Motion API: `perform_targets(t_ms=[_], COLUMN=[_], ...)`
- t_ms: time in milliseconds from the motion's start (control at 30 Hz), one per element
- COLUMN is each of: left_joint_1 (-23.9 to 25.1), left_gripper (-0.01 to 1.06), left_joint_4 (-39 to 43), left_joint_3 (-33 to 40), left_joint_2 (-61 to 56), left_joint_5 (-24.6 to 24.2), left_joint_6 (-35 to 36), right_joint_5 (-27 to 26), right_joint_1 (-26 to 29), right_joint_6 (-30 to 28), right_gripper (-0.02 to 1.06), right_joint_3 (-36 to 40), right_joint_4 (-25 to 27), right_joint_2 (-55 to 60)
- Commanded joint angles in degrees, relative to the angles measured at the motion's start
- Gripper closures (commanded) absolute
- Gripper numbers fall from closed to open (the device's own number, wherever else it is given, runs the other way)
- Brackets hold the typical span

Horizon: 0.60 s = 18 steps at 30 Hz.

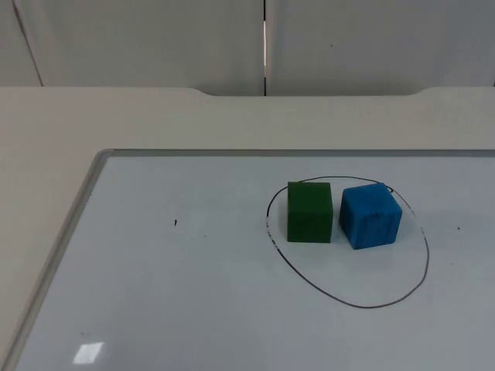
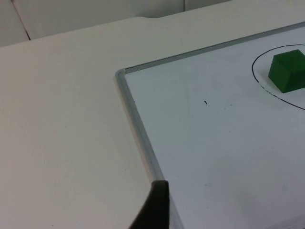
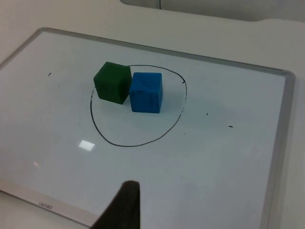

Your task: Push the two cubes into the marked area.

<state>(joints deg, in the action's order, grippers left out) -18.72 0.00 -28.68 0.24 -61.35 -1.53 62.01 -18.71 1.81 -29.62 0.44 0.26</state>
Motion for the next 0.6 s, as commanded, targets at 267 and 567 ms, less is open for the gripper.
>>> perform_targets(t_ms=[267,567], left_joint_1=[0.1,0.1], left_gripper=[0.22,0.0], left_joint_4=[0.0,0.0], left_joint_3=[0.3,0.3], left_joint_2=[-0.2,-0.2], left_joint_5=[-0.2,-0.2], left_joint_6=[0.3,0.3], right_joint_5=[-0.1,-0.1], right_joint_1=[0.0,0.0], right_joint_6=[-0.1,-0.1], right_gripper=[-0.01,-0.01], right_joint_3=[0.1,0.1], right_joint_4=[-0.4,-0.4], right_joint_2=[-0.3,-0.3])
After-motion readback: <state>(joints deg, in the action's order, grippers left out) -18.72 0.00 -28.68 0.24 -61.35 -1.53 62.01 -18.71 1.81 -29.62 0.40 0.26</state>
